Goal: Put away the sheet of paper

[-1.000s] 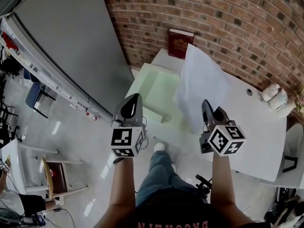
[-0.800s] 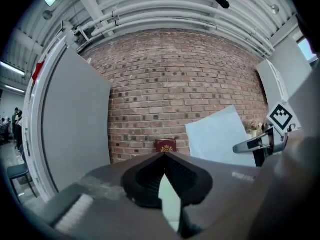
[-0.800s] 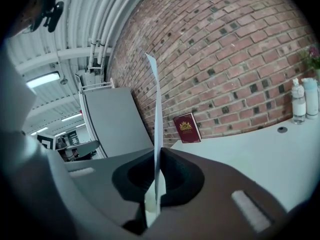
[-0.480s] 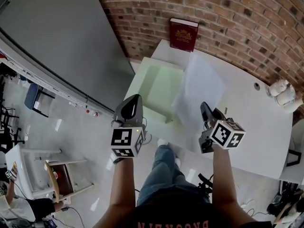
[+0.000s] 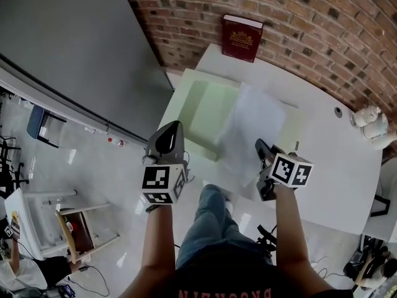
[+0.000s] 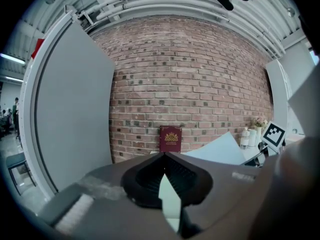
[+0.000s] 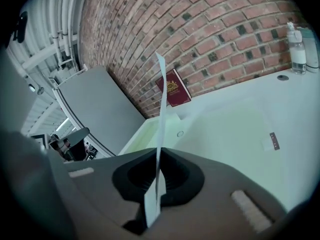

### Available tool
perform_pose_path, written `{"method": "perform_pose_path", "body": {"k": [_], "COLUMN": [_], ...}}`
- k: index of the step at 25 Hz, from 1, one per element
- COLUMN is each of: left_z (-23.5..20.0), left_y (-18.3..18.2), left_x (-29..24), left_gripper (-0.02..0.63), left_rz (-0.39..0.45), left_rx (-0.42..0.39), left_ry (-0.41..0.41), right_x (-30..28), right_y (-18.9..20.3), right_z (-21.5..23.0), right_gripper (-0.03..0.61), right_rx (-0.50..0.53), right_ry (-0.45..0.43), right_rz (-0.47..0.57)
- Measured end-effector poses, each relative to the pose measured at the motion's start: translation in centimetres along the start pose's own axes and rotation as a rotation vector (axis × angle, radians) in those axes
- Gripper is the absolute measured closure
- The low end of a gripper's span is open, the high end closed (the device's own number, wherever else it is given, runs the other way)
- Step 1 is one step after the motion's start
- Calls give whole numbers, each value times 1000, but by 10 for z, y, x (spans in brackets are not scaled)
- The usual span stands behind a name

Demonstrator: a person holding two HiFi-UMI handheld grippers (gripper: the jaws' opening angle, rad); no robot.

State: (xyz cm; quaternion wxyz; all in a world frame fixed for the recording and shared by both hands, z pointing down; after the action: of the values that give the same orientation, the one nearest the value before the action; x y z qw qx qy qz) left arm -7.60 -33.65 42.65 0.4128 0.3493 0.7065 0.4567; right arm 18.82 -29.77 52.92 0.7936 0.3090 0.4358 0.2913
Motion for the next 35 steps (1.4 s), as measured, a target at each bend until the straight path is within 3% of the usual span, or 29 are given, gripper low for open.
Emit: {"method": "perform_pose_path", "body": {"k": [10,19,27,35], "left_z": [-12,-27,-48,-70], "left_y": [-9,-21,-21,-27], "left_x": [-9,-20,-28,-37], "left_gripper": [614,614,614,614], "left_rz": [0,10,-6,-10], "left_rx": [0,3,15,16], "left_ry": [-13,-28,-42,-59], "right_x": [-30,-57,-83,-115], "right_y": [16,13,7,10], "right_z": [20,34,36,28], "right_gripper": [577,577,577,577], "right_rx": [-13,-133,-277,-316], "right_ry": [39,67,-8,-37], "right_rz": [-196,-274,-293,-362]}}
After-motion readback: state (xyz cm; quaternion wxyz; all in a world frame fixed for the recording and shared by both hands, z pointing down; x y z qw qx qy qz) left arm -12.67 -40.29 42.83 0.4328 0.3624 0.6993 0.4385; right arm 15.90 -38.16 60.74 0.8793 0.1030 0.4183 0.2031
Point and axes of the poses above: the fingertips, and each gripper's own axes: x backward along the fingers, z to its right, y out of its underside, the point moved 4 cm from there along x, backward along the fingers, and after that the axes turned 13 degrees about x, right-handed, at the moved point
